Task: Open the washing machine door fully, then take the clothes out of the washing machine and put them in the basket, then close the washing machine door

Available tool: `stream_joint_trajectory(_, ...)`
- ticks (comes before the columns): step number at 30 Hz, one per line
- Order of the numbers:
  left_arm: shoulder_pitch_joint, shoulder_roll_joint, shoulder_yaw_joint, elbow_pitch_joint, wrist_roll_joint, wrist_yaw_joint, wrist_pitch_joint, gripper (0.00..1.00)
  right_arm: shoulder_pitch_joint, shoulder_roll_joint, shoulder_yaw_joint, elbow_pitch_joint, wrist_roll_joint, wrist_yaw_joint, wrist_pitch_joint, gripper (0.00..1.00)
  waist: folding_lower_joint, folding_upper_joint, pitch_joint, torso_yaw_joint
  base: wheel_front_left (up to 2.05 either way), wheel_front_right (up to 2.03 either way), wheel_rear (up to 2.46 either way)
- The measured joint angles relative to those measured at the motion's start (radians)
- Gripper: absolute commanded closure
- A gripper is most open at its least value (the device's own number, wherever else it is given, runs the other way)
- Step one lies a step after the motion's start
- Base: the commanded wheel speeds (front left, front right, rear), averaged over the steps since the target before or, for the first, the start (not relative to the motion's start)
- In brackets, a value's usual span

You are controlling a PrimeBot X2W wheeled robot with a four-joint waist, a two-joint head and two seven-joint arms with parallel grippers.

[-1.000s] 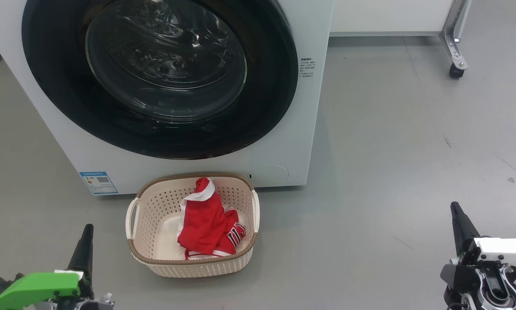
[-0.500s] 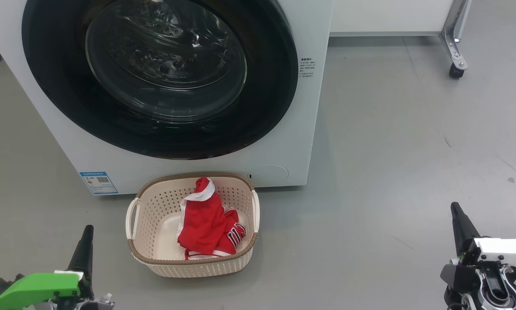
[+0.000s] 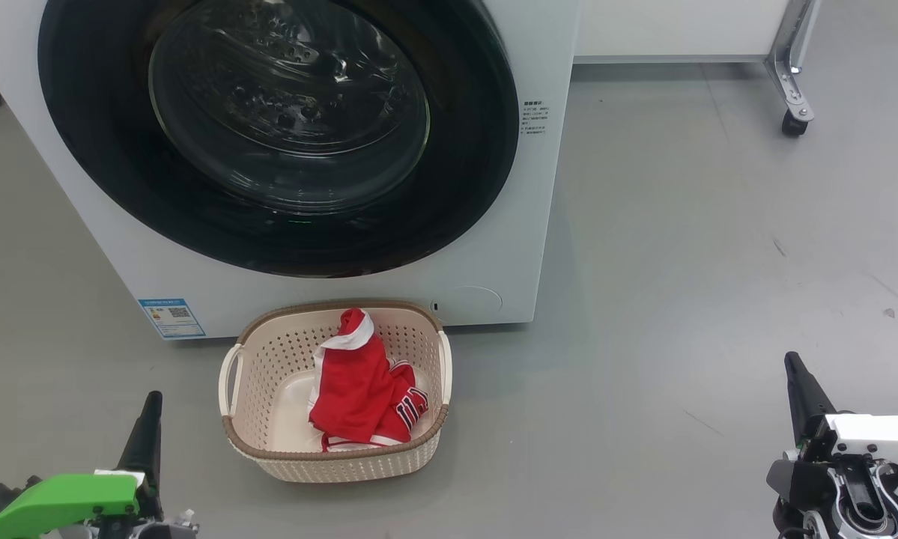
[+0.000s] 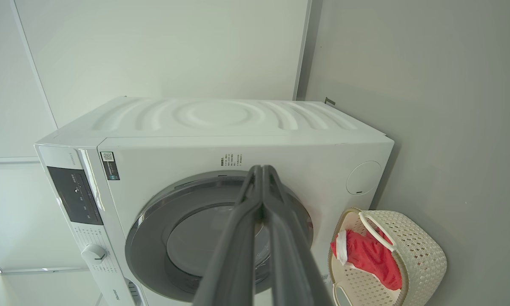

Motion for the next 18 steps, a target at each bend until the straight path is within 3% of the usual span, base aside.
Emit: stream_joint_trajectory(18,-0.007,0.000,0.002,0.003,0.000,0.000,0.000,1.00,0.000,0.000,-0.002,0.001,0.000,0.005,0.000,1.00,0.0000,0.0000,0.000,0.000,0.00,0.00,0.00)
